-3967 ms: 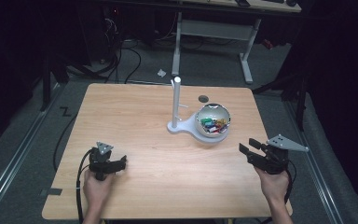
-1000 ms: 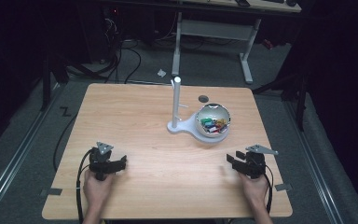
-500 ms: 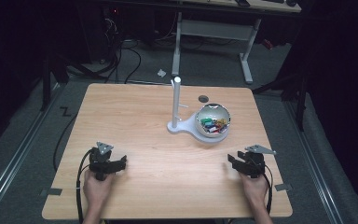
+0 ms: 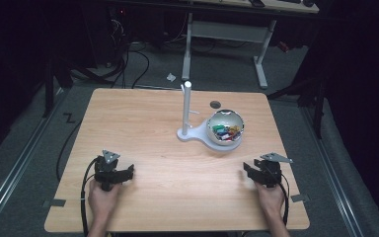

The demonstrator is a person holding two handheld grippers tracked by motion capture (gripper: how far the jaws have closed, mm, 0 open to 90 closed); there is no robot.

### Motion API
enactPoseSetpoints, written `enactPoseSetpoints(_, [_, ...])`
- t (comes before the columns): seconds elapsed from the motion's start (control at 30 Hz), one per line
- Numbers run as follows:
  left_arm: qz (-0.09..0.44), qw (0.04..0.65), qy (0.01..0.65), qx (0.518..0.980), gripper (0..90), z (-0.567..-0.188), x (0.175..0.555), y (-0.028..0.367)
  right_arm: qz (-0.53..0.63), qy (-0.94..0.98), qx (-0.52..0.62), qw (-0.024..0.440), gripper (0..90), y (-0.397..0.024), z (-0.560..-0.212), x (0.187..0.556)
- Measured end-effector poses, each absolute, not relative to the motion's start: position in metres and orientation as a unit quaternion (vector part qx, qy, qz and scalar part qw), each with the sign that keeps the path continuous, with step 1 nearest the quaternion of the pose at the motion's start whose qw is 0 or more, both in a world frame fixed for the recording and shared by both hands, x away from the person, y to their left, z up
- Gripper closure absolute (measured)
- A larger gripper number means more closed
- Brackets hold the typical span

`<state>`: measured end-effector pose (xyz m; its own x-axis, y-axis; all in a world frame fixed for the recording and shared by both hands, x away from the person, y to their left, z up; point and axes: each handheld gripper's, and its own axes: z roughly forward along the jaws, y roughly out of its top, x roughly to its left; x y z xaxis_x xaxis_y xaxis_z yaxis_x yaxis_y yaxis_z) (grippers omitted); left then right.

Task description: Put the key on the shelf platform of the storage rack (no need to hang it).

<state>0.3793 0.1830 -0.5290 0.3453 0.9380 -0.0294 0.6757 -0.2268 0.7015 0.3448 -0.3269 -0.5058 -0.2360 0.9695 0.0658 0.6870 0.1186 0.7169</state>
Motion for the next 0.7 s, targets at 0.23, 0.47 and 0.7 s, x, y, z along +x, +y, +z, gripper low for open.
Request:
enactPoseSetpoints(0.23, [0.206,0.319,0.534,0.756,16.9,-0.529,0.379,0.183,0.319,0.709,0.586,0.227,48.5,-0.332,-0.506,0.347])
enactPoseSetpoints(0.47, [0.206,0.319,0.534,0.756,16.9,-0.529,0.379,0.183,0.312,0.707,0.59,0.232,48.3,-0.335,-0.507,0.348])
enactPoseSetpoints(0.7, [0.206,0.319,0.534,0.756,16.8,-0.529,0.379,0.183,0.305,0.705,0.597,0.232,48.1,-0.338,-0.509,0.351])
